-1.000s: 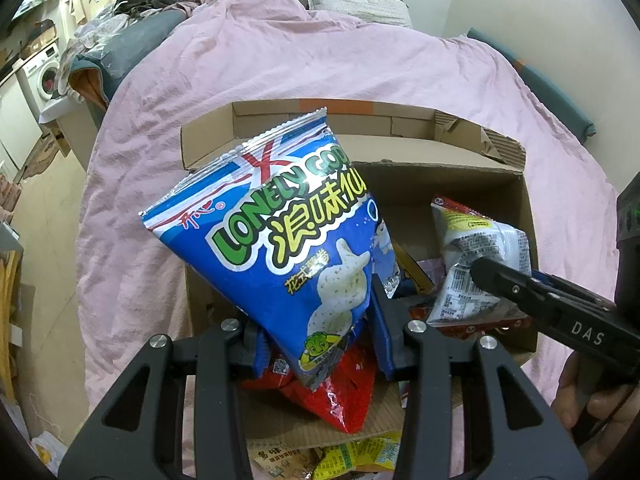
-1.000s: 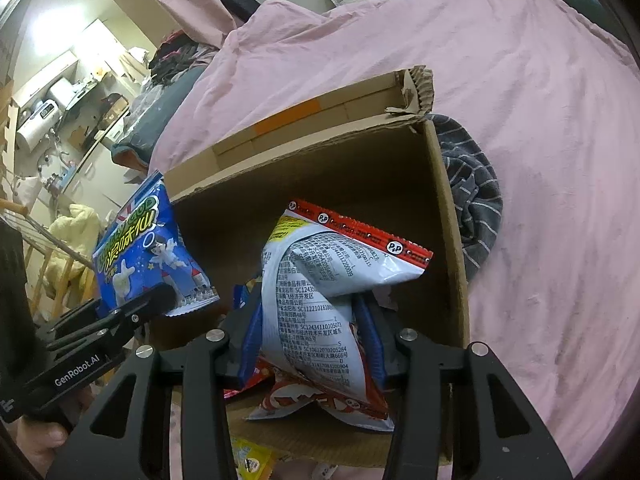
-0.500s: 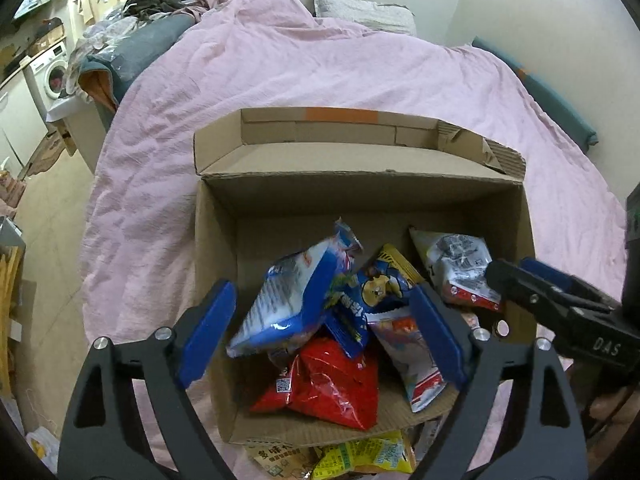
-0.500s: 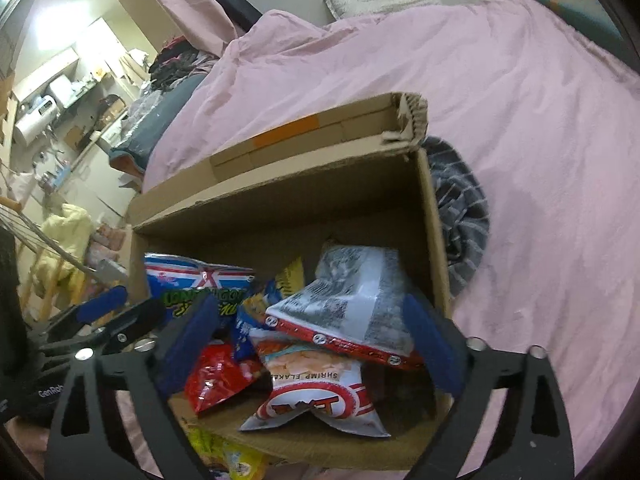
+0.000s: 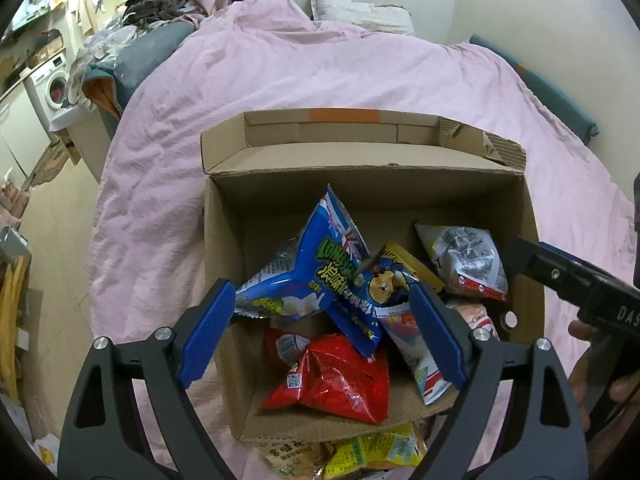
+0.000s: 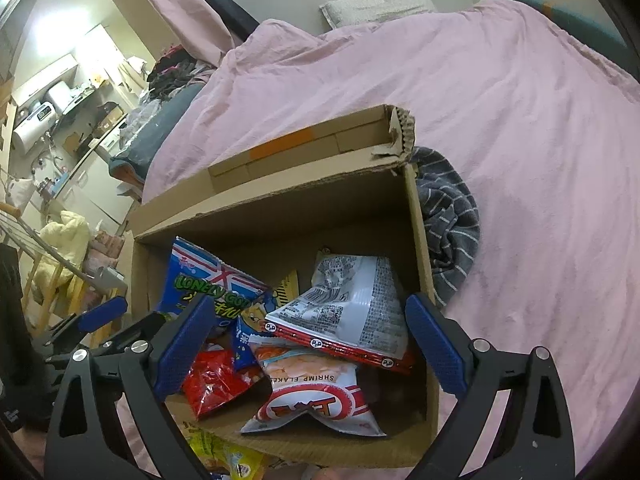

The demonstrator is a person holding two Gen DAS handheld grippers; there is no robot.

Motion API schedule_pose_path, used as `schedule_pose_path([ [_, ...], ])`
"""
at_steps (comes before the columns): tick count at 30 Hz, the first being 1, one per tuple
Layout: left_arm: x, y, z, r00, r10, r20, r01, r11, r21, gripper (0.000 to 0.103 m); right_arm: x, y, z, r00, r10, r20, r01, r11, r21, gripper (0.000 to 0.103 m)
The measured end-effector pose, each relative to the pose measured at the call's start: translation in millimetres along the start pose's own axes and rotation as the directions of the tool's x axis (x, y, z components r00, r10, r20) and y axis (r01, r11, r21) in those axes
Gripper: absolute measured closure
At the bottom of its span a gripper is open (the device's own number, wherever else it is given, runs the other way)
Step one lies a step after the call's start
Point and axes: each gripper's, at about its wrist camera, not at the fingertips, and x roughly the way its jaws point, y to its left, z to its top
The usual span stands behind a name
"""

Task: Organize snacks
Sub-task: 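Withdraw both grippers from the box toward the remaining snacks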

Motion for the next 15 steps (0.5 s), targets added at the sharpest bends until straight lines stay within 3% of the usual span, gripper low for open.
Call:
schedule_pose_path([
  [9, -22, 6, -5, 0.998, -0.023, 0.054, 0.025, 0.999, -0.040, 0.016, -17, 3, -10, 1.000, 0.004, 0.027, -0.005, 1.000, 0.014, 0.005],
  [15, -40, 10, -10, 0.997, -0.016, 0.070, 0.019, 0.999, -0.041, 0.016, -37, 21, -19, 0.999, 0.007, 0.054, -0.005, 0.999, -0.043, 0.000],
])
